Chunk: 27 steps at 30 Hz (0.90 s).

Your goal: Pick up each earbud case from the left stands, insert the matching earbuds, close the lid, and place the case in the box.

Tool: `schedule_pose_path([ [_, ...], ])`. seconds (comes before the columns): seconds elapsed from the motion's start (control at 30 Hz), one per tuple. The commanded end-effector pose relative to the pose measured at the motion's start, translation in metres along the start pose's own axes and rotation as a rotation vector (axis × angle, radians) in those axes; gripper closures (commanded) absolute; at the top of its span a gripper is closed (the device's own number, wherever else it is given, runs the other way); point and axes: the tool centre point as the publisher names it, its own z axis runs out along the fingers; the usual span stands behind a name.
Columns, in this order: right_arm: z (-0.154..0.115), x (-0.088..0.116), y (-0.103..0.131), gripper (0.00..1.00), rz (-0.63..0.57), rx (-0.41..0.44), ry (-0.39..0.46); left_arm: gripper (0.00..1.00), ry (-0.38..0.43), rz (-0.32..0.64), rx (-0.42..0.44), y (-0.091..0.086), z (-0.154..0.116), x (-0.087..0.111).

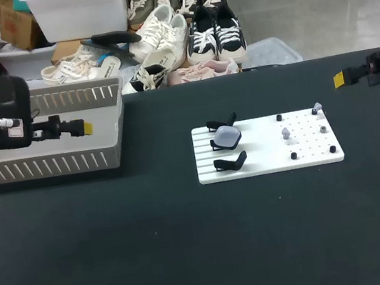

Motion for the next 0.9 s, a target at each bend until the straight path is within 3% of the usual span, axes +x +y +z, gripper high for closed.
schedule_pose_path([
  [0.03, 0.000, -0.001, -0.001, 0.00, 0.000, -0.002, 0.003, 0.00, 0.003, 0.077, 0.054, -0.007, 0.013, -0.008],
  [0.33, 0.000, -0.001, -0.001, 0.00, 0.000, -0.002, 0.003, 0.00, 0.016, 0.364, 0.220, -0.046, 0.041, -0.024],
  [0.6, 0.000, -0.001, -0.001, 0.00, 0.000, -0.002, 0.003, 0.00, 0.027, 0.592, 0.369, -0.087, 0.067, -0.027],
  [0.9, 0.000, -0.001, -0.001, 0.00, 0.000, -0.002, 0.003, 0.00, 0.015, 0.758, 0.491, -0.113, 0.102, -0.022],
])
